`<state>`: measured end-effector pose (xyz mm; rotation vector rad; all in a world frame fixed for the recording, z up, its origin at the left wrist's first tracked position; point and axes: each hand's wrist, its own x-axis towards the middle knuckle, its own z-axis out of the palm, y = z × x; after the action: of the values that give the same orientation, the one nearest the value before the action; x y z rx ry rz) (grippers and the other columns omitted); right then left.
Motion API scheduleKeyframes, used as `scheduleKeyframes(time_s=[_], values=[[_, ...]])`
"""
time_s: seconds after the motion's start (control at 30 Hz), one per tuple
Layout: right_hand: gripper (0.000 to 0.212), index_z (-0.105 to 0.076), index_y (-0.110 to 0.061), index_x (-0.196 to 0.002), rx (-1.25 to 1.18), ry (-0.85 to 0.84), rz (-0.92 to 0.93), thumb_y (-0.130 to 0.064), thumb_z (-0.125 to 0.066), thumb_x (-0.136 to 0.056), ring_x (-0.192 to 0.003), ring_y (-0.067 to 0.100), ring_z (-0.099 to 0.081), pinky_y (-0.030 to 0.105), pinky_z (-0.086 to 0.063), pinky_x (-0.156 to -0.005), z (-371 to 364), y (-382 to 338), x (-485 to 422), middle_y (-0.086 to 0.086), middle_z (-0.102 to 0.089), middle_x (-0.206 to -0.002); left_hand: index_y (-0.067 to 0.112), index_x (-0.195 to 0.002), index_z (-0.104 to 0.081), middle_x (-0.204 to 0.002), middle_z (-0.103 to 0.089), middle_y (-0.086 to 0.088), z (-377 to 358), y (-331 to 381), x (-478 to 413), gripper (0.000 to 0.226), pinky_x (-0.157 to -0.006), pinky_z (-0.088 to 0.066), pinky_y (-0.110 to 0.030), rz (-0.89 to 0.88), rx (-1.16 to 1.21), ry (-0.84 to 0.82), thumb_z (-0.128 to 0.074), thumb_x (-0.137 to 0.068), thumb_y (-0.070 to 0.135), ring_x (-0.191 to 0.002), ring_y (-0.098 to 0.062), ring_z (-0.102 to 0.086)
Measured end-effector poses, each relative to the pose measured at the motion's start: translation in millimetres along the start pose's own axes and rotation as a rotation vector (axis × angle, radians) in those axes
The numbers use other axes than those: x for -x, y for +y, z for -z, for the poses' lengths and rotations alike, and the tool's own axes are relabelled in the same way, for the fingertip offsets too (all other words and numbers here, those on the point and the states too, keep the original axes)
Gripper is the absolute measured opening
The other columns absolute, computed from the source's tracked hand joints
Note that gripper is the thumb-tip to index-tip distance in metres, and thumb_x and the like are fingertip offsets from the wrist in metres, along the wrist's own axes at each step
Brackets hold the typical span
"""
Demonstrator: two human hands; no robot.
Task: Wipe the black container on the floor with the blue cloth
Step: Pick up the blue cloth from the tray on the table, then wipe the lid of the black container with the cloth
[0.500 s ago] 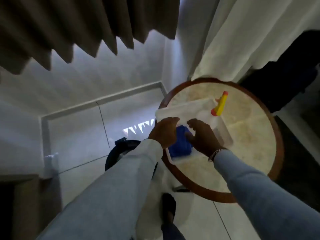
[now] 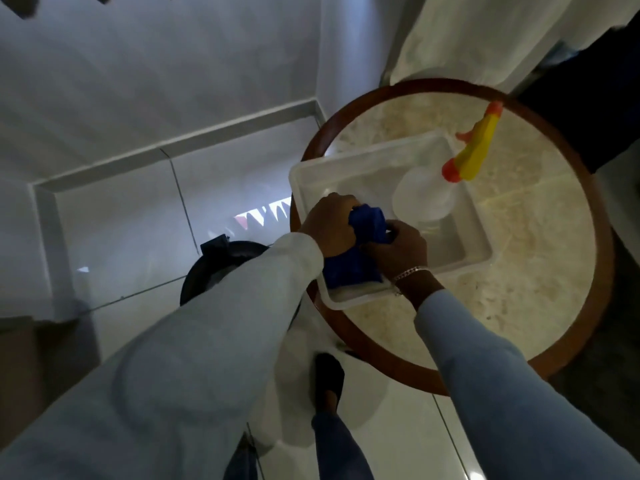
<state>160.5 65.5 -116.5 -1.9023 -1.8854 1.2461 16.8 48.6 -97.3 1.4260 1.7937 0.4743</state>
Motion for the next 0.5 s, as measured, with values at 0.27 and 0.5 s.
scheduleKeyframes(time_s=[0.27, 0.5], values=[[0.053, -0.049, -0.017, -0.110, -0.406, -0.187, 0.192, -0.001, -0.076, -0.068, -0.089, 0.011, -0.060, 0.023, -0.050, -0.066, 12.9, -85.3, 32.5, -0.002, -0.057, -0.100, 0.003, -0.122, -0.054, -0.118, -0.061, -0.020, 87.2, -24.6, 73.2, 0.042, -0.090, -0.053, -0.039, 0.010, 0.572, -0.002, -0.059, -0.082, -0.010, -0.108, -0.029, -0.058], [0.049, -0.052, -0.019, -0.117, -0.359, -0.218, 0.345, -0.005, -0.072, -0.074, -0.094, 0.019, -0.062, 0.031, -0.056, -0.074, -116.0, -111.6, 72.0, 0.005, -0.062, -0.108, 0.021, -0.140, -0.035, -0.135, -0.052, -0.001, 106.7, -159.8, 139.5, 0.077, -0.108, -0.039, -0.038, 0.158, 0.532, 0.084, -0.077, -0.075, 0.018, -0.124, -0.016, -0.050]])
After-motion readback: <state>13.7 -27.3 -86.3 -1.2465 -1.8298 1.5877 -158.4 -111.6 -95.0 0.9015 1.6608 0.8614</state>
